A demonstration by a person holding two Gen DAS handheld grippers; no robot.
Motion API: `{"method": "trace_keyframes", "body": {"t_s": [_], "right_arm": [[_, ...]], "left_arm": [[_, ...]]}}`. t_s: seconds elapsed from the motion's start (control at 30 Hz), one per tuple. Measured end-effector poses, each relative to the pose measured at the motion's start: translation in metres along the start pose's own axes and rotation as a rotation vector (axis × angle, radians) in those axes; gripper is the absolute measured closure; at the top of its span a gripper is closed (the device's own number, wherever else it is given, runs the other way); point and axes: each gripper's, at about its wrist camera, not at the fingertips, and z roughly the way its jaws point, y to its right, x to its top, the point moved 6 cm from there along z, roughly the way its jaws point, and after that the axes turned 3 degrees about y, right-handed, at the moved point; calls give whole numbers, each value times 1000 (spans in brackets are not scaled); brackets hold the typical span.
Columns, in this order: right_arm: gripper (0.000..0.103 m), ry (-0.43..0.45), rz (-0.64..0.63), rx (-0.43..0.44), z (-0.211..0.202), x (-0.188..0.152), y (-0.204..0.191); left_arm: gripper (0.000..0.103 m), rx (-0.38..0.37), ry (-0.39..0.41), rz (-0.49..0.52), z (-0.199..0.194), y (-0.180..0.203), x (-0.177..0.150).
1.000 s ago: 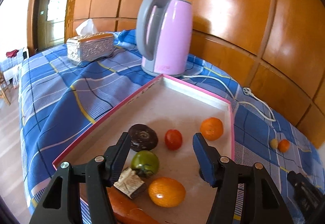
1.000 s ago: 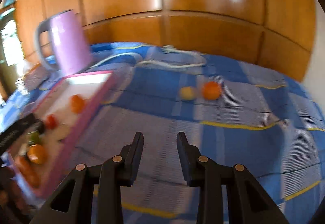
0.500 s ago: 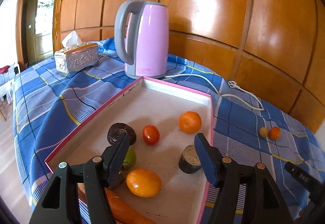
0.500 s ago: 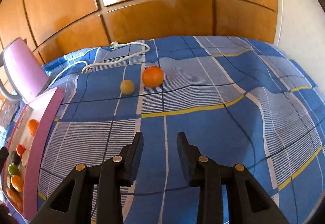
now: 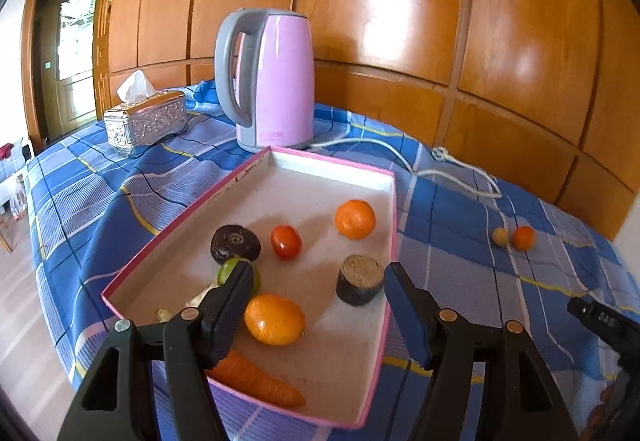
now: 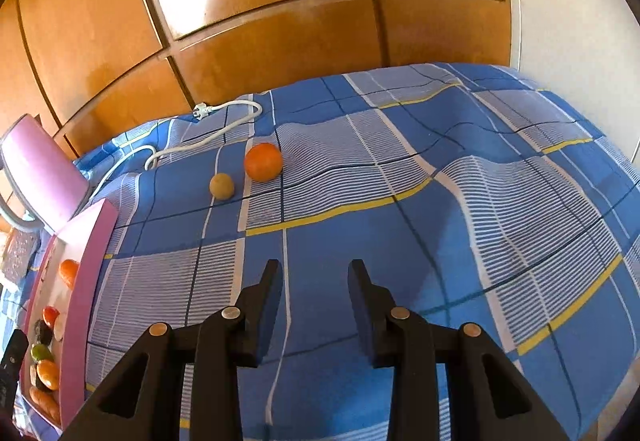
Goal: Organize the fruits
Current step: 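Withdraw both open tools from the tray toward the last orange and yellow fruit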
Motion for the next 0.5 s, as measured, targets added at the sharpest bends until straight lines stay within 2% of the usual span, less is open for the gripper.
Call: {"method": "trace_keyframes", "body": {"t_s": [0.27, 0.5], "right_arm": [[69, -23, -18, 23, -17, -13, 6], [69, -36, 90, 29, -26, -18, 36]], "left_arm": [[35, -31, -69, 66, -11, 10, -16], [35, -56, -30, 159, -32, 29, -14]]}}
